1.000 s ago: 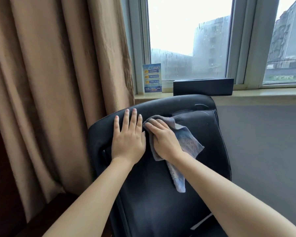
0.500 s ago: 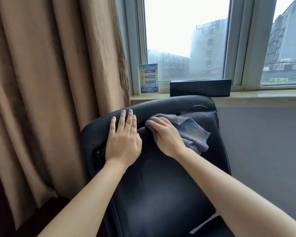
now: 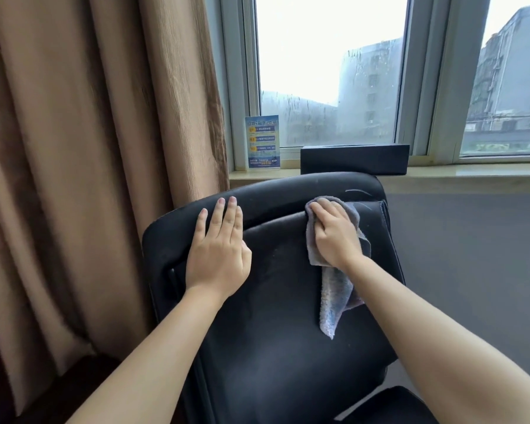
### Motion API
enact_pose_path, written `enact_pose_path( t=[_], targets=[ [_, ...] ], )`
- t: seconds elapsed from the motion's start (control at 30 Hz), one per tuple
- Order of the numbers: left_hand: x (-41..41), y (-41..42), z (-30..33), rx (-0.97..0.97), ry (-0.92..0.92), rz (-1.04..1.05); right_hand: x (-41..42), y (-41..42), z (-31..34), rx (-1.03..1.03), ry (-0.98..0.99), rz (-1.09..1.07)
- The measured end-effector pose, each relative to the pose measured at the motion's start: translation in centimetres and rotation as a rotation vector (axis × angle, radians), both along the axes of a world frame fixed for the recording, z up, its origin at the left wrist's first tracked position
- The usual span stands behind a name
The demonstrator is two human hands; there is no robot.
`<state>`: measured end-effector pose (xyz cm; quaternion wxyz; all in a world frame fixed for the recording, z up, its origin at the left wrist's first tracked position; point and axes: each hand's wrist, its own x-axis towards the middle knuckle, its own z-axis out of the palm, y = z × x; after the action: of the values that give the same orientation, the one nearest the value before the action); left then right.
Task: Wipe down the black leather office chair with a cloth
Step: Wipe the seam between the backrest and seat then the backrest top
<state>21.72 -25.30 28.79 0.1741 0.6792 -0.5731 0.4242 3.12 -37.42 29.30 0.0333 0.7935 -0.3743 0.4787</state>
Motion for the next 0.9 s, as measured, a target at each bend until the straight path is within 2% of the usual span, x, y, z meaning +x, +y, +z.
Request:
enact_pose_path(
  t=[0.1,0.2,0.33,0.47,0.57,0.77,0.9],
  targets=[
    [0.0,0.0,0.1,0.006,0.0,0.002,2.4,2.5,-0.1,-0.163,0.162,0.229],
    [-0.4,-0.1,0.3,0.02,0.015,0.023,3.0,2.6,0.4,-0.134,0.248,0.303],
    [-1.8,-0.7,-0.1,0.028,0.119,0.094,1.3,0.9,0.8,-0.086,0.241,0.229],
    [-1.5,-0.9,-0.5,0.019,0.089,0.104,-0.1,-0.6,0.3,0.017,0.086,0.08],
    [-1.7,-1.1,-0.6,0.015,0.091,0.113,0.8,0.2,-0.4,0.014,0.049,0.047],
    [-1.8,-1.2,-0.7,0.009,0.072,0.133,1.5,1.1,0.2,-0.14,0.279,0.175],
    [-1.9,-1.2,-0.6,0.012,0.059,0.108,0.0,-0.2,0.6,-0.022,0.092,0.093]
  ],
)
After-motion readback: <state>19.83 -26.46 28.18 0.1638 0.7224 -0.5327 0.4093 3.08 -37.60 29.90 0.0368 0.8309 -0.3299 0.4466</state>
